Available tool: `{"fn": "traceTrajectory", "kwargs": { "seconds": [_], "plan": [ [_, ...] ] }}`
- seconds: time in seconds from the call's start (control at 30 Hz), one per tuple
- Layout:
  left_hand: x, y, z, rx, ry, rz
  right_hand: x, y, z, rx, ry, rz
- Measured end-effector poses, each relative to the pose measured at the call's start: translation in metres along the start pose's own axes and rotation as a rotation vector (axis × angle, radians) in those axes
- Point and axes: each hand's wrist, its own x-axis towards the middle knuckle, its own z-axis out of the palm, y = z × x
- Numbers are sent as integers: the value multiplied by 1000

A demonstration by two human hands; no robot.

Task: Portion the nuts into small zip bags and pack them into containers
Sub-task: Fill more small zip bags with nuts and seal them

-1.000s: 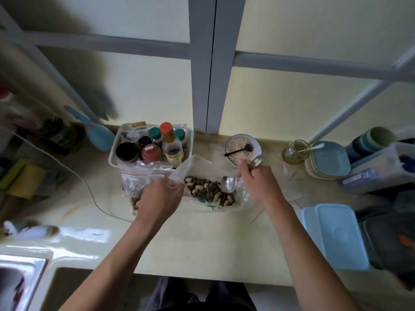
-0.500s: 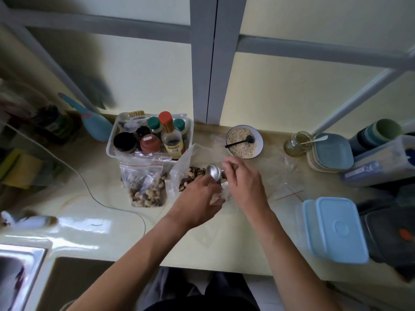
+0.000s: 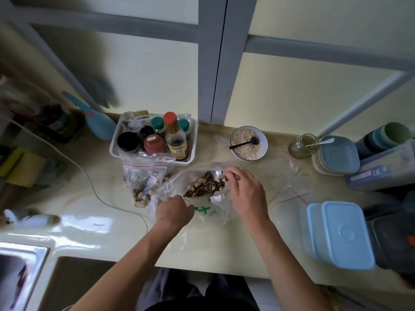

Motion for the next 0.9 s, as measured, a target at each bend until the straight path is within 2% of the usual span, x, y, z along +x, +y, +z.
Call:
{"fn": "traceTrajectory", "kwargs": {
  "seconds": [0.07,0.17,0.27,0.33,0.4,0.43,0.5,0.57,0.63,0.7,0.77,0.83,0.9],
  "plan": [
    [-1,5,-3,-201,108,95,0,-1,1,-21,1,1],
    [-8,23,-22,-561,349,298,-1,3,1,-3,-14,19],
    [-18,41,-42,-771,588,432,-1,8,1,36,-16,53],
    [-20,49,-48,-782,761,505,0,10,0,66,-11,67],
    [-14,53,-41,-639,830,623,-1,11,0,82,-10,72],
    [-9,54,-34,-529,795,696,-1,11,0,78,-8,70],
    [-3,50,-16,-249,580,764,-3,11,0,59,1,58],
    [-1,46,2,31,291,644,-4,8,-2,47,12,45],
    [0,40,16,119,103,437,-4,6,-4,37,21,24],
    [5,33,24,61,75,256,-5,4,-4,59,14,0],
    [13,26,28,38,109,152,-8,2,-2,82,-7,-23],
    [21,19,32,-4,114,135,-11,0,2,53,-9,-44],
    [26,13,35,-37,97,210,-14,-5,4,-52,32,-56]
  ]
}}
